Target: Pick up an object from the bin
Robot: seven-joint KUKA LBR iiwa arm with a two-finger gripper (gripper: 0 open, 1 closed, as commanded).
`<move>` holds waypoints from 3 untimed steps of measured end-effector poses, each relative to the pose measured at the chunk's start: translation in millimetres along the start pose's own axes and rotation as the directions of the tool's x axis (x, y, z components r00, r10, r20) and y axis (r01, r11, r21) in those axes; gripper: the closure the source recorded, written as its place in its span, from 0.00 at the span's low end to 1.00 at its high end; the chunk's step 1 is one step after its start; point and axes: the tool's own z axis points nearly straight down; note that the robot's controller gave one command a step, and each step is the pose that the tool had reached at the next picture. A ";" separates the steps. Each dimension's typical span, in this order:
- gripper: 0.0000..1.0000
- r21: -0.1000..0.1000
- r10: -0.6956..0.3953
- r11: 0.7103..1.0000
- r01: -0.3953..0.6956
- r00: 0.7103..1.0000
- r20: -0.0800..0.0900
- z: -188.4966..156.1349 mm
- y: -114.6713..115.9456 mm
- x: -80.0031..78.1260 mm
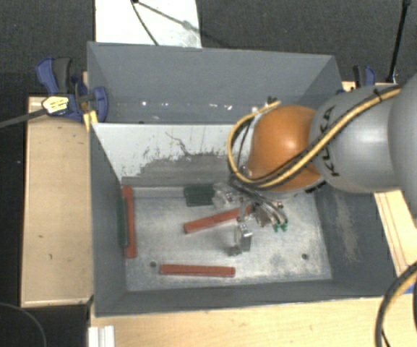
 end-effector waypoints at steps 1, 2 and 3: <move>0.00 0.000 0.008 1.000 -0.008 1.000 0.001 -0.7 0.2 -0.7; 1.00 0.000 0.011 1.000 -0.011 1.000 0.003 -1.0 0.1 -1.0; 1.00 0.002 0.024 1.000 -0.024 1.000 0.010 -101.5 0.1 -3.3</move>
Offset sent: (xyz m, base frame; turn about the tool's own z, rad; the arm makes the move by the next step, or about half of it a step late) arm 0.0000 0.0000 0.0000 0.0000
